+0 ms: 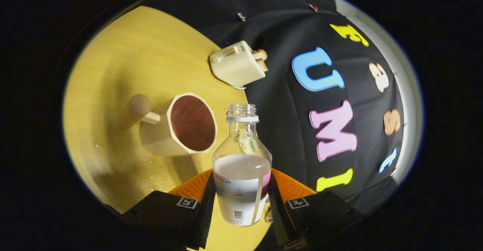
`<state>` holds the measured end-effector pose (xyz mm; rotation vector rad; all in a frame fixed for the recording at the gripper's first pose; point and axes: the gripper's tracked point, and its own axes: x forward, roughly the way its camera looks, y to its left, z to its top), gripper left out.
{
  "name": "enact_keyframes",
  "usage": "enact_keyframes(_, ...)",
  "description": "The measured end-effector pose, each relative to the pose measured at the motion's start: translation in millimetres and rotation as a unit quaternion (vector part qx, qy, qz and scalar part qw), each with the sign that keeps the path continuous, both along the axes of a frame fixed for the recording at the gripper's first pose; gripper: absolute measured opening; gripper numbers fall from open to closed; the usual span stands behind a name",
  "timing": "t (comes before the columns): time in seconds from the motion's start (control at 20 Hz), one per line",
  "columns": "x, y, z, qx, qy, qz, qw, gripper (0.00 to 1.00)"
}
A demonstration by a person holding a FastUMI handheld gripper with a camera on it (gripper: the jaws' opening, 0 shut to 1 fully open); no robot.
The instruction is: Take the bottle from table, then pour the juice into the cup, finally place the bottle on the coaster
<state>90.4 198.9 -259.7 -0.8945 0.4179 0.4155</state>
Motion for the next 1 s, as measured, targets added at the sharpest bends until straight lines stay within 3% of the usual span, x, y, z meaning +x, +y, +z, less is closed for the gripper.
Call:
enact_keyframes(0.1, -4.4, 3.6, -6.7, 0.076, 0.031, -0.037, 0.996, 0.7)
enact_keyframes(0.25, -7.6, 15.1, -3.9, 0.179, 0.041, -0.06, 0.981, 0.7)
enact_keyframes(0.5, -10.8, 23.6, 17.3, 0.342, 0.06, -0.099, 0.933, 0.7)
enact_keyframes(0.75, 11.9, 7.7, 50.3, 0.405, 0.032, -0.112, 0.907, 0.71)
enact_keyframes(1.0, 68.2, -31.5, 63.8, 0.446, -0.017, -0.168, 0.879, 0.71)
